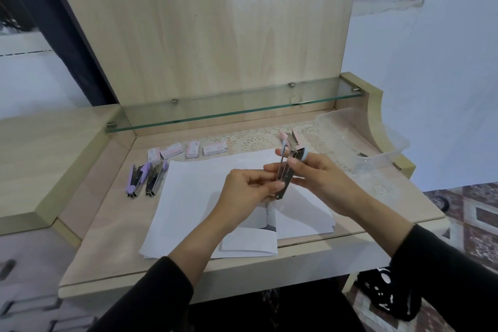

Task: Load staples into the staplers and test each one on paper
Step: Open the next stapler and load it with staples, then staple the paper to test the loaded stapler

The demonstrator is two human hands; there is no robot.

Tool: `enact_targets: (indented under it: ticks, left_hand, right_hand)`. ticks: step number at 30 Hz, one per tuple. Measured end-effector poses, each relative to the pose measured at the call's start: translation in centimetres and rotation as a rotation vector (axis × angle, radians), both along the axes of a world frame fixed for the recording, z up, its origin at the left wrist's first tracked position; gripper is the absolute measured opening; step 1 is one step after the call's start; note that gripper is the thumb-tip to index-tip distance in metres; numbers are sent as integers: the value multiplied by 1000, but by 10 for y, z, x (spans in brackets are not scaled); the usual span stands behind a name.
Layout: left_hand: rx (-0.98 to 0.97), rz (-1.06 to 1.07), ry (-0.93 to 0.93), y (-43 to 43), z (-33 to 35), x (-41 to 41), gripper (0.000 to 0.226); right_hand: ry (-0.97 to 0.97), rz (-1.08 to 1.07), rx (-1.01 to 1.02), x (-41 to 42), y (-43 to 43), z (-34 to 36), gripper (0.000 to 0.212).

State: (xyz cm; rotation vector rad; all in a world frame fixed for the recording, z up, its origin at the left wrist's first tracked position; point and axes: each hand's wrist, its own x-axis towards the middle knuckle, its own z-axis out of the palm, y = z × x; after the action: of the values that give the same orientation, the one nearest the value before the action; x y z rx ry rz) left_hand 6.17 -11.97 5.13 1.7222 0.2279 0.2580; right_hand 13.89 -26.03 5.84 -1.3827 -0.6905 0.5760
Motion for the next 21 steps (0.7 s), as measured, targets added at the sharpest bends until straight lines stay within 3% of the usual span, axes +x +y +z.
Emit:
enact_targets:
  ticks: [4,7,13,18,21]
  left_hand:
    - [263,190,41,21,1,8,15]
    - [397,212,55,44,5,14,18]
    - [715,32,140,67,7,34,27]
    - [917,-123,217,67,5,61,48]
    - [1010,-234,304,67,0,74,66]
  right_hand:
    - [-49,-159,-48,9,1,5,25]
    - [-29,-219,-100,19,-3,11,26]
    - [-24,-177,-284,28,-6,9,43]
    - [-113,-146,-285,36,-6,0,19]
    - [-170,-116,-335,43,-5,-4,21]
